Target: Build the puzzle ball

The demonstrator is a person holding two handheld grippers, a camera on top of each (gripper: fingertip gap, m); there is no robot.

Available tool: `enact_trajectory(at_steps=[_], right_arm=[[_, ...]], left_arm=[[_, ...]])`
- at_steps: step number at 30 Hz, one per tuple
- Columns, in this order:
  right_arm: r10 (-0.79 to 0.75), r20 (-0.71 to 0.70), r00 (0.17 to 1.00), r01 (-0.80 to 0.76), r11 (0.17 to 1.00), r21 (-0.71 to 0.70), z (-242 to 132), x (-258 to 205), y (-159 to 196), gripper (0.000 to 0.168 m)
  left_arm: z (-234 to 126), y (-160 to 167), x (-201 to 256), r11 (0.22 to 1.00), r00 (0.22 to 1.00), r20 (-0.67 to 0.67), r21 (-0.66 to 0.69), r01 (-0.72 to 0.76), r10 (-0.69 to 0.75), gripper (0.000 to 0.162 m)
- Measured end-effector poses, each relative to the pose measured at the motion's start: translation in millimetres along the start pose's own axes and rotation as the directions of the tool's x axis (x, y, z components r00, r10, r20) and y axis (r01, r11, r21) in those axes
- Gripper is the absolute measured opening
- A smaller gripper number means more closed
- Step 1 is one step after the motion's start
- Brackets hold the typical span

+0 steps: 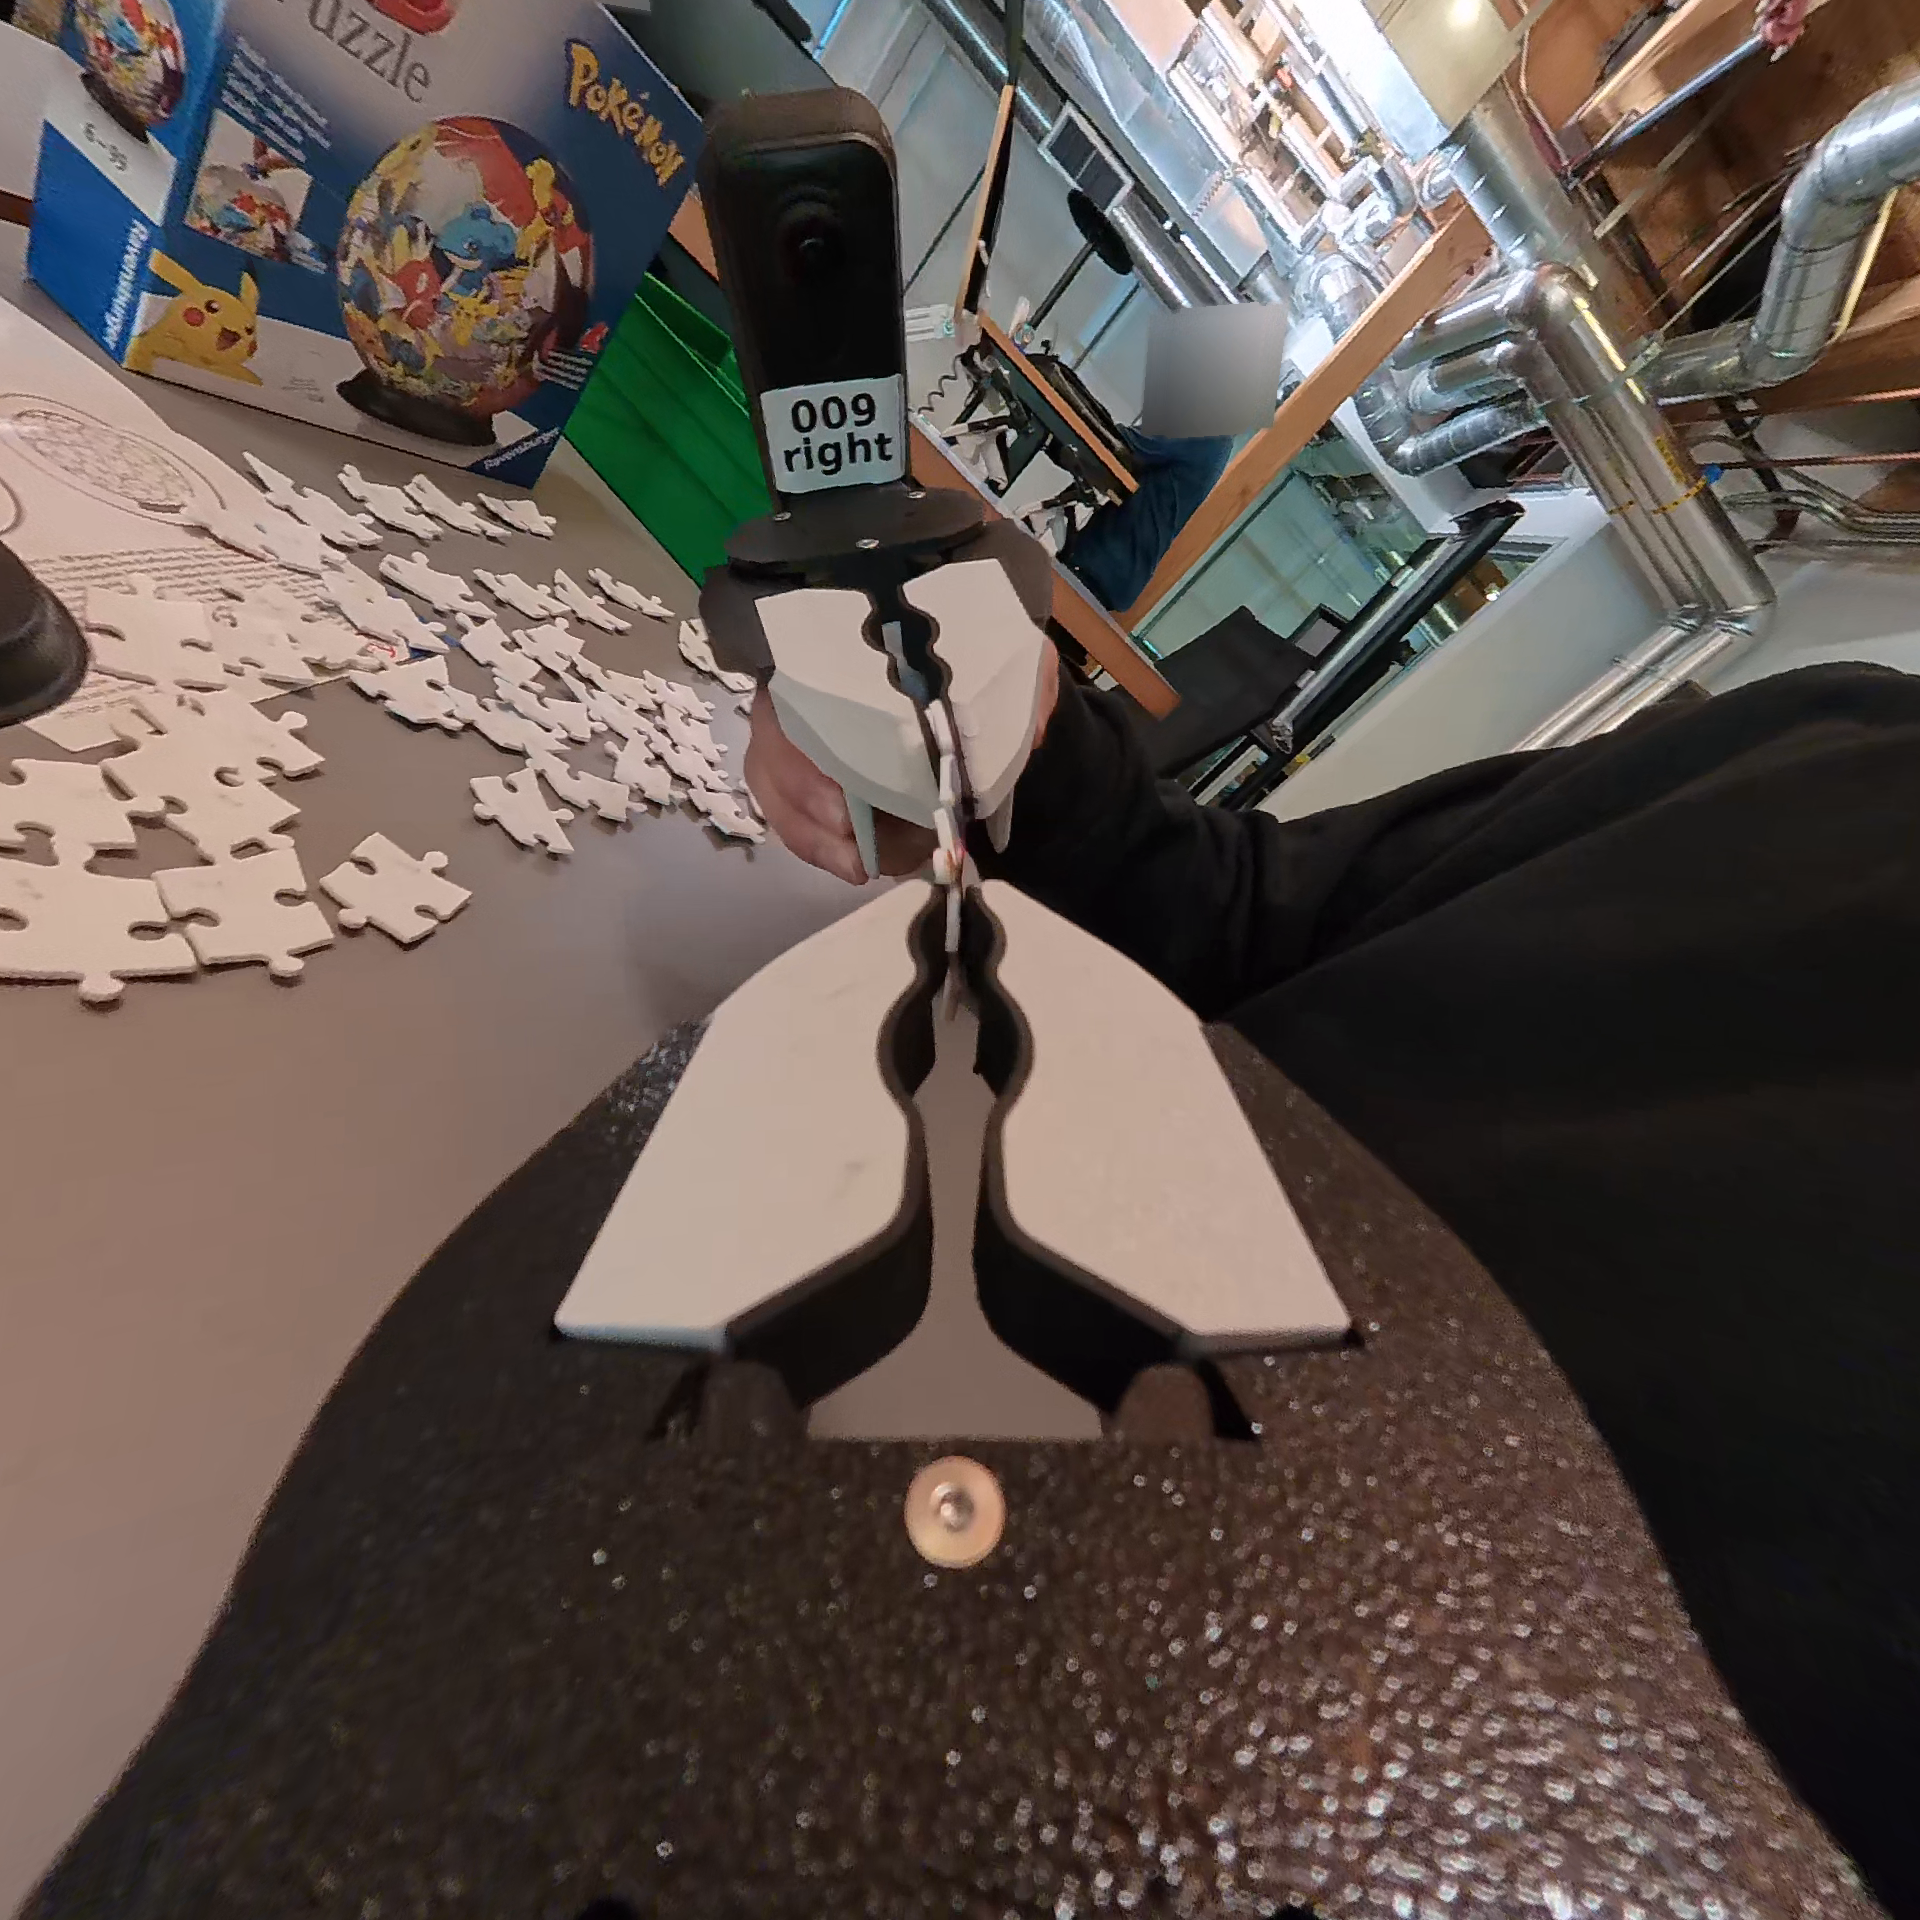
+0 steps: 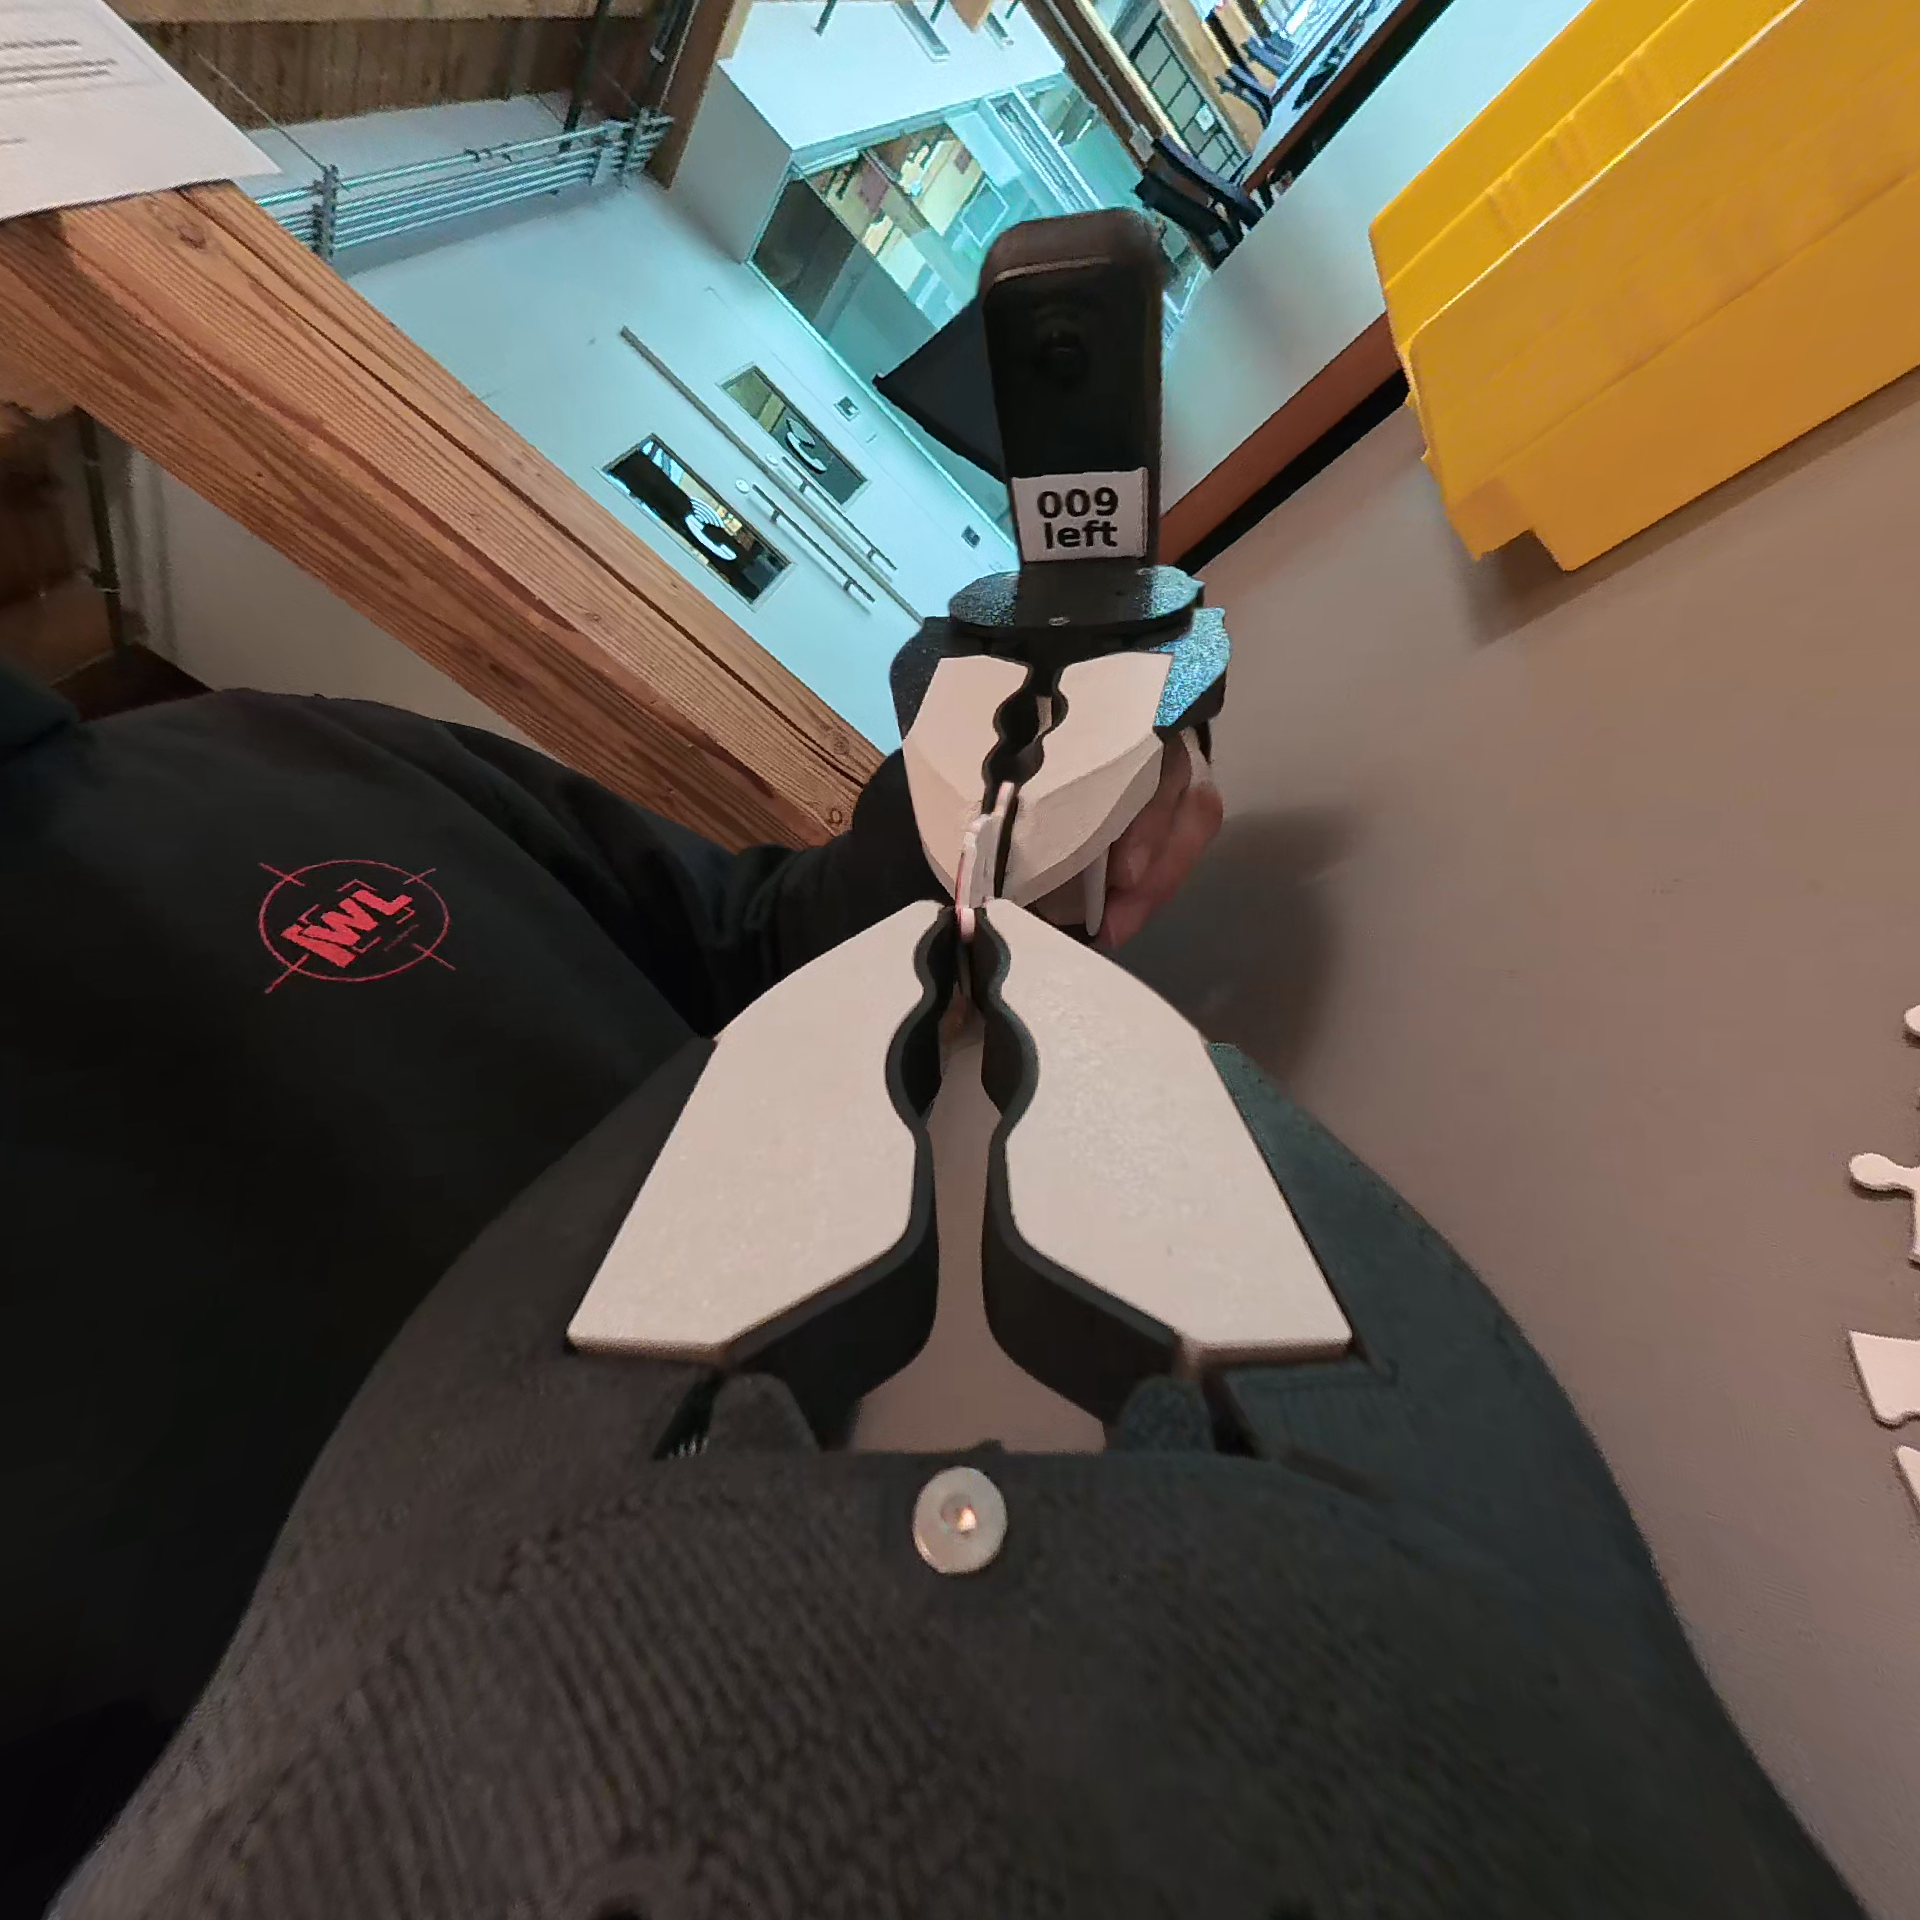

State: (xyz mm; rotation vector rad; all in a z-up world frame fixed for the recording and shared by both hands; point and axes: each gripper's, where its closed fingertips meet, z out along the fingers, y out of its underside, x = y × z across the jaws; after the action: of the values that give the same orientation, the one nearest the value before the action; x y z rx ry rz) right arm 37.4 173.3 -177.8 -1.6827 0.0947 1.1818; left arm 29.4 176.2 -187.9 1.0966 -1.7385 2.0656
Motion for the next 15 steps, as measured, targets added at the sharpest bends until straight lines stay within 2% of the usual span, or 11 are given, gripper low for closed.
enact_trajectory(at_steps=[8,15], right_arm=[[0.039,0.068,0.997,-0.035,0.998,-0.058,1.3,-6.8,6.0,0.003],[0.045,0.052,0.998,-0.043,0.998,-0.036,0.7,-2.5,4.6,0.002]], left_arm=[[1.6,5.7,10.0,0.998,0.991,-0.125,-0.003,0.055,-0.055,0.001],[1.1,4.2,5.5,0.999,0.995,-0.088,0.023,0.049,-0.047,0.002]])
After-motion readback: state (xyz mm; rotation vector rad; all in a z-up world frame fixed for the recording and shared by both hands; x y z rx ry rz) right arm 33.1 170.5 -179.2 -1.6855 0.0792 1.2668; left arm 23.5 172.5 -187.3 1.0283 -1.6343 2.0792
